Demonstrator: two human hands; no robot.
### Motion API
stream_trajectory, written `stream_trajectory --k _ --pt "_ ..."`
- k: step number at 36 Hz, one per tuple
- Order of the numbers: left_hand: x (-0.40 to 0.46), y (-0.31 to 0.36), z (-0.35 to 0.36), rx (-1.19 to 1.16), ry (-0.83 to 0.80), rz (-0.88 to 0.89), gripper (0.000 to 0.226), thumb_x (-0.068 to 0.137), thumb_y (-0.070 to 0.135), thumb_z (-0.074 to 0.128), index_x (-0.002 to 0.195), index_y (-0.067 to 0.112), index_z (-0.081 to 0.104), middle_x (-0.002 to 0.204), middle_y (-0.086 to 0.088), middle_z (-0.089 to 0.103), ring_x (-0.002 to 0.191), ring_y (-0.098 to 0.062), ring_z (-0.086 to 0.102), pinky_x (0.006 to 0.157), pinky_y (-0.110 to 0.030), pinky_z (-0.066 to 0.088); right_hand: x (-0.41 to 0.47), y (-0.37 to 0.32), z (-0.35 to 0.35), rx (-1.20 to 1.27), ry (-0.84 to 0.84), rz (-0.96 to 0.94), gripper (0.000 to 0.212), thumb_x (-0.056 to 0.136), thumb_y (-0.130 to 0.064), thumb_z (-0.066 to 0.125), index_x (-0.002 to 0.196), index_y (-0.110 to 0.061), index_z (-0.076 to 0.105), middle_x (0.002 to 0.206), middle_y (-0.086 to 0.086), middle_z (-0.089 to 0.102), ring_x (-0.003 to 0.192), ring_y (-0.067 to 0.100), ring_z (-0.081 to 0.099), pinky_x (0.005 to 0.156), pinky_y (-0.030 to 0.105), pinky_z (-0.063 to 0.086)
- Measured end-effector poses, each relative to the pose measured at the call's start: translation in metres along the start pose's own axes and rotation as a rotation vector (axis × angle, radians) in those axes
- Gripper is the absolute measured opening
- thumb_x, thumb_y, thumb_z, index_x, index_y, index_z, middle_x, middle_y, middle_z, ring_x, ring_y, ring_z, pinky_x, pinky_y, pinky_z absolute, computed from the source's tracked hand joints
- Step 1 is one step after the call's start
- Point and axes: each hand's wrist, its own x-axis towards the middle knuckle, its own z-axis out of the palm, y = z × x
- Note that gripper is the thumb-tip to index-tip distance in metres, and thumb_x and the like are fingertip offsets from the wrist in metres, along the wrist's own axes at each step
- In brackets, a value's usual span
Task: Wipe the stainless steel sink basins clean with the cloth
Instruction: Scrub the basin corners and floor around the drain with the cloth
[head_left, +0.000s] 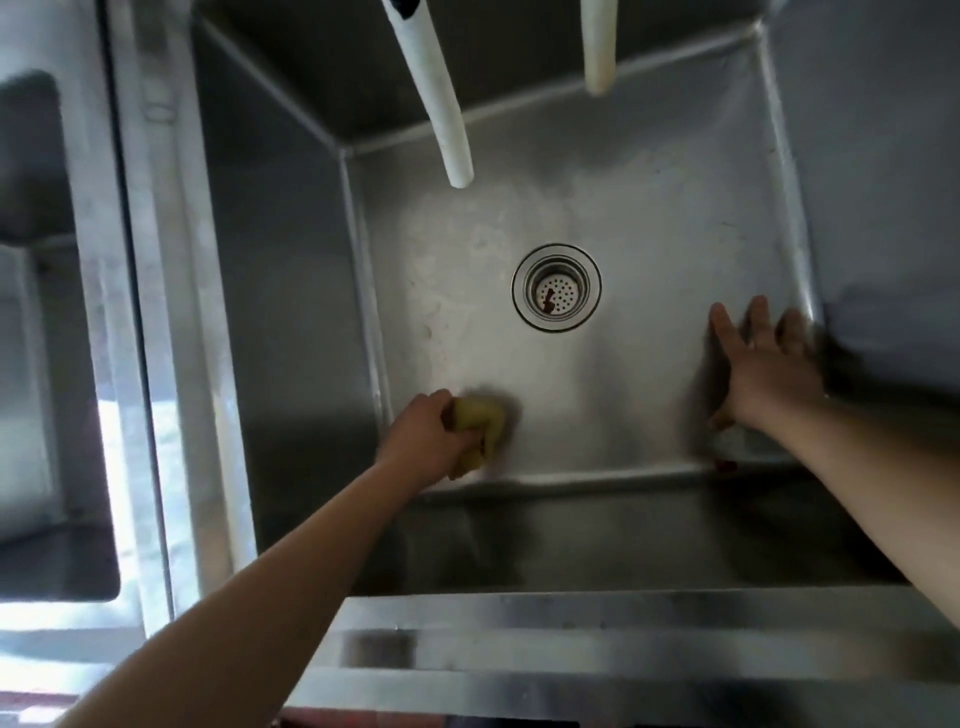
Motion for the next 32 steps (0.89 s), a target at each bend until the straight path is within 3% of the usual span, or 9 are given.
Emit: stream_trajectory --k 7,10,12,15,17,20,26,30,32 --pt "-0.013 -0.011 -0.018 -0.076 0.093 0.168 0.030 0.071 0.025 0.085 0.092 0.009 0.070 0.118 0.010 0.051 0.123 -0.018 0.045 0.107 -0.032 0.038 0.002 -0.009 0.004 -0.164 0.015 0.057 0.118 0.082 -0.033 0.075 0.155 -0.026 -0.017 0.163 0.016 -0.015 0.148 0.048 -0.004 0.118 0.061 0.016" --pt "-0.011 0.006 -0.019 -0.276 0.011 0.120 0.037 0.066 0.027 0.085 0.088 0.004 0.066 0.085 0.001 0.059 0.082 -0.019 0.059 0.080 -0.048 0.056 -0.004 -0.026 0.004 -0.216 0.115 -0.025 0.082 0.092 -0.027 0.054 0.156 -0.016 0.004 0.162 0.016 -0.001 0.150 0.040 0.000 0.117 0.061 0.017" --pt "-0.007 0.016 -0.020 -0.311 -0.019 0.131 0.041 0.067 0.029 0.087 0.077 0.003 0.057 0.069 -0.002 0.052 0.065 -0.016 0.050 0.064 -0.041 0.051 -0.011 -0.047 0.001 -0.102 0.119 -0.224 0.083 0.084 -0.030 0.065 0.153 -0.022 0.019 0.163 0.007 0.008 0.151 0.029 0.004 0.119 0.055 0.016" --pt "-0.006 0.028 -0.022 -0.407 -0.127 0.188 0.043 0.068 0.029 0.089 0.064 0.014 0.049 0.064 -0.002 0.048 0.062 -0.014 0.044 0.061 -0.029 0.039 -0.033 -0.093 -0.008 0.300 -0.160 -0.545 0.096 0.075 -0.018 0.078 0.155 -0.029 0.026 0.162 -0.003 0.022 0.150 0.019 0.022 0.120 0.040 0.025" --pt "-0.006 0.030 -0.027 -0.484 -0.218 0.181 0.041 0.069 0.025 0.089 0.063 0.018 0.049 0.064 -0.002 0.048 0.062 -0.013 0.044 0.061 -0.027 0.039 -0.047 -0.123 -0.011 0.640 -0.454 -0.597 0.079 0.074 -0.004 0.078 0.142 -0.027 0.047 0.144 -0.004 0.050 0.135 0.018 0.045 0.113 0.034 0.035" --pt "-0.007 0.021 -0.032 -0.587 -0.363 0.141 0.028 0.075 0.014 0.085 0.080 0.005 0.058 0.071 -0.003 0.057 0.069 -0.014 0.056 0.068 -0.032 0.051 -0.055 -0.152 -0.012 0.847 -0.694 -0.554 0.040 0.075 0.005 0.071 0.108 -0.018 0.068 0.107 0.001 0.070 0.107 0.021 0.064 0.105 0.041 0.046" --pt "-0.004 -0.027 -0.044 -0.602 -0.414 -0.013 0.015 0.078 0.011 0.080 0.085 0.024 0.075 0.099 -0.002 0.072 0.095 -0.020 0.069 0.087 -0.034 0.058 -0.027 -0.155 0.003 1.166 -1.076 -0.336 0.055 0.072 -0.021 0.075 0.125 -0.017 0.063 0.118 0.011 0.070 0.111 0.025 0.066 0.096 0.044 0.052" --pt "-0.001 -0.046 -0.036 -0.301 -0.443 -0.044 0.029 0.079 0.008 0.069 0.074 0.037 0.073 0.096 0.004 0.071 0.093 -0.018 0.066 0.088 -0.035 0.056 -0.021 -0.175 0.021 0.933 -0.863 -0.206 0.047 0.080 -0.051 0.072 0.109 -0.014 0.070 0.100 0.007 0.074 0.093 0.021 0.068 0.081 0.035 0.057" --pt "0.001 -0.047 -0.032 -0.118 -0.492 -0.039 0.032 0.082 0.010 0.061 0.076 0.039 0.075 0.102 0.004 0.072 0.095 -0.019 0.066 0.089 -0.033 0.055 -0.022 -0.193 0.032 0.792 -0.676 -0.178 0.030 0.089 -0.044 0.067 0.098 -0.016 0.070 0.089 0.002 0.072 0.082 0.017 0.066 0.071 0.030 0.055"
